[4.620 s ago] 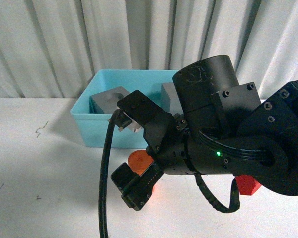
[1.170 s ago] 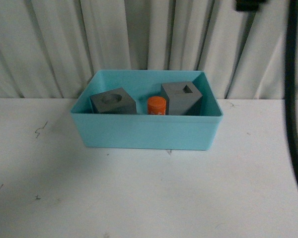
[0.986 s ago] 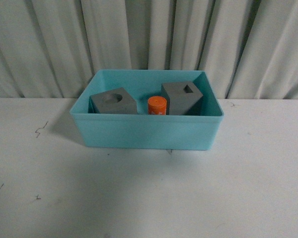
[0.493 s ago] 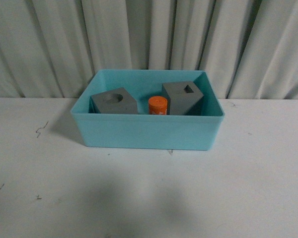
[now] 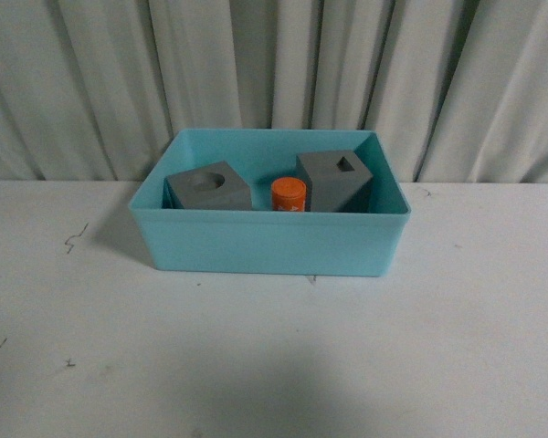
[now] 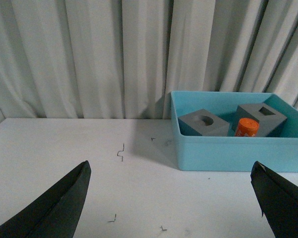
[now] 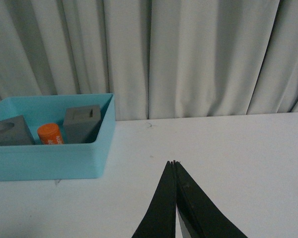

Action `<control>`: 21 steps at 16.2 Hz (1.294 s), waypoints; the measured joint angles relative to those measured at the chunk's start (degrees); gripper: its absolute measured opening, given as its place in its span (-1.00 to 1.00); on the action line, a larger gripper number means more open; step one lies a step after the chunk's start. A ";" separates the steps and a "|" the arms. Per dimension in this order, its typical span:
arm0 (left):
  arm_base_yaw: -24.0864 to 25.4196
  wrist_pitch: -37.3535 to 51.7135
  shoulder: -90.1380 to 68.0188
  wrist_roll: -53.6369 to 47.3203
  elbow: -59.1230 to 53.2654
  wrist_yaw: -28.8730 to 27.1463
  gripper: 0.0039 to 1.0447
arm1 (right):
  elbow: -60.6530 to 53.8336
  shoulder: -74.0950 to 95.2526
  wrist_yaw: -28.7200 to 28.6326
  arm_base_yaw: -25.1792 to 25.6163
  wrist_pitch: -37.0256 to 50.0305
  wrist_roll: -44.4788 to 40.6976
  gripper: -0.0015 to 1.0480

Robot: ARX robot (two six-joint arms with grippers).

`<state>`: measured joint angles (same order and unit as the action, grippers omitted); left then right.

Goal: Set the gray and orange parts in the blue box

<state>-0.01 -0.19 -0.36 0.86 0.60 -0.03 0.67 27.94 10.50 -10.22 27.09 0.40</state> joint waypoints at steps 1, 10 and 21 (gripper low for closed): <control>0.00 -0.02 0.00 0.00 0.00 0.00 0.88 | 0.00 -2.32 -1.42 1.36 -2.05 -0.02 -0.96; 0.00 -0.02 0.00 0.00 0.00 0.02 0.88 | 0.00 -14.86 -10.43 10.23 -13.90 -0.07 -0.96; 0.00 0.00 0.00 -0.02 0.00 0.04 0.88 | 0.02 -27.67 -10.47 10.23 -27.45 -0.07 -0.97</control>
<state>-0.01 -0.19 -0.36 0.84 0.60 0.01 0.69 0.27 0.03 0.01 -0.36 0.34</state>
